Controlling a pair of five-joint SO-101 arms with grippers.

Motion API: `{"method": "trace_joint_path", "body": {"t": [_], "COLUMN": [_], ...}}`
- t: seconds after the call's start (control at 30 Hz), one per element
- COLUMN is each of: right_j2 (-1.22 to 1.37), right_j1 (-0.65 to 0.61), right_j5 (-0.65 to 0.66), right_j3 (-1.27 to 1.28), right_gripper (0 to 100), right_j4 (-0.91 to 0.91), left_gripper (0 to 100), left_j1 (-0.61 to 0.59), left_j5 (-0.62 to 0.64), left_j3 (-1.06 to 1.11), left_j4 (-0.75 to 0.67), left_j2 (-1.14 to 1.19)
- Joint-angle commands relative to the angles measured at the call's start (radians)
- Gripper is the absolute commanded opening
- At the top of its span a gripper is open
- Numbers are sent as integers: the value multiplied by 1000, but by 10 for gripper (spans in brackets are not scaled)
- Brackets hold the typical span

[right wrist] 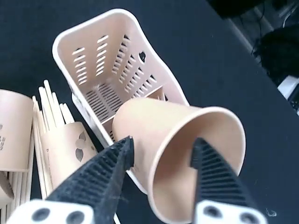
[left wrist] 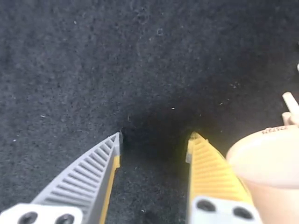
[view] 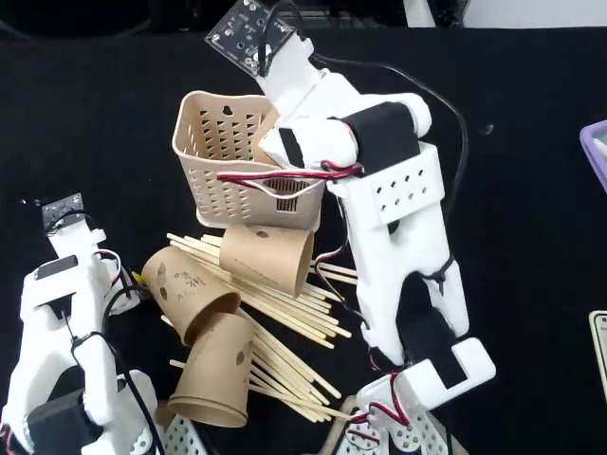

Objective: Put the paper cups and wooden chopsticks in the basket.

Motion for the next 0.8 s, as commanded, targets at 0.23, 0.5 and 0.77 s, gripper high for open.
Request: {"method": "trace_joint_path", "body": {"t": [0.23,0.5,0.77], "right_j2": [-7,-5,-15], "right_j1": [20,14,-8], "right_j5": [140,230,181], "right_j3": [-111,1,-24], "right_gripper": [10,11,39], "right_j4": [71,69,69], "left_gripper": [234,234,234], "left_j1": [31,31,31], "left_j5": [12,12,12], "left_j3": [12,12,12], "left_j4": [-11,-12,-12], "left_j2": [-3,-3,-3]}}
